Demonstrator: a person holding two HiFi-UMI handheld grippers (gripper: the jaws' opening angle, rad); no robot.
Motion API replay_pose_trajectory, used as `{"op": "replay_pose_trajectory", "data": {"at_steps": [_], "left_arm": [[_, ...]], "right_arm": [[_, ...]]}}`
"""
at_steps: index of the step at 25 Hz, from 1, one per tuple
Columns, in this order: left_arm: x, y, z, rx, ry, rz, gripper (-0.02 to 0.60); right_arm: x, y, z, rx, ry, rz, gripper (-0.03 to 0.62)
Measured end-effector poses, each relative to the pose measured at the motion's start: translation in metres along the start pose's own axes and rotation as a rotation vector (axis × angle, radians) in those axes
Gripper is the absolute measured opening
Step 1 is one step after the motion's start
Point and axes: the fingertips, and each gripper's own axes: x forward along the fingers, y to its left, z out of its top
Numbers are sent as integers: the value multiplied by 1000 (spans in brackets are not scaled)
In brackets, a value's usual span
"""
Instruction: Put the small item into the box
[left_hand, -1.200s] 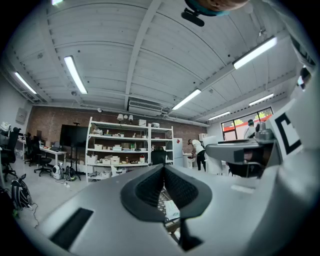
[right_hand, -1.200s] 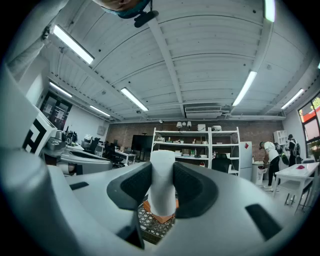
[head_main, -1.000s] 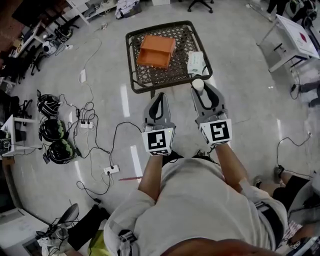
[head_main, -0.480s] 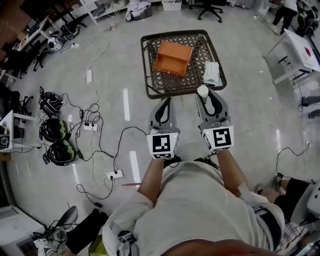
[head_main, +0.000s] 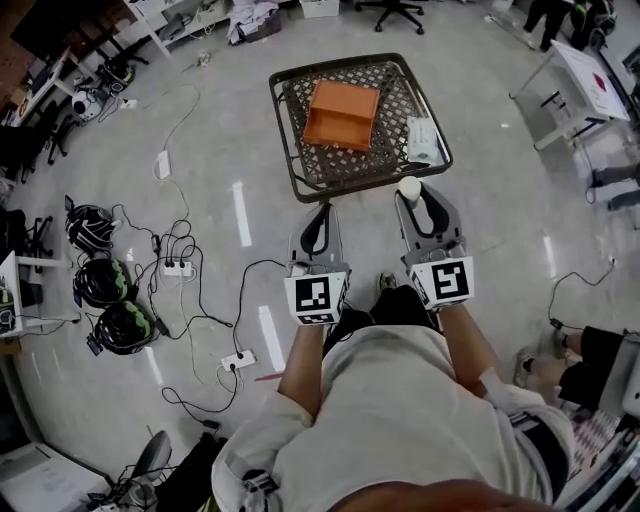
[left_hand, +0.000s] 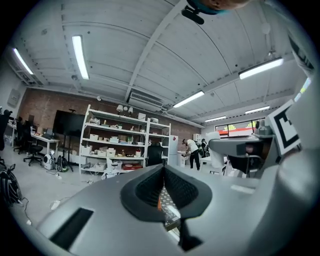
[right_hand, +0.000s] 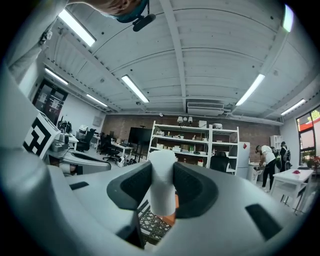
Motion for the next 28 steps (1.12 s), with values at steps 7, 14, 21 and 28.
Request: {"op": "replay_pose_trajectory", "data": {"at_steps": [7, 14, 21, 28], "left_arm": [[7, 10, -5, 18, 35, -2, 11], [53, 32, 1, 32, 48, 33, 11], [126, 33, 14, 80, 71, 47, 11], [197, 17, 8, 104, 122, 40, 11]], "right_arm": [[25, 1, 9, -6, -15, 9, 127], [84, -36, 5, 42, -44, 16, 127], [134, -100, -1, 92, -59, 18, 127], [169, -158, -25, 166, -32, 32, 127]]}}
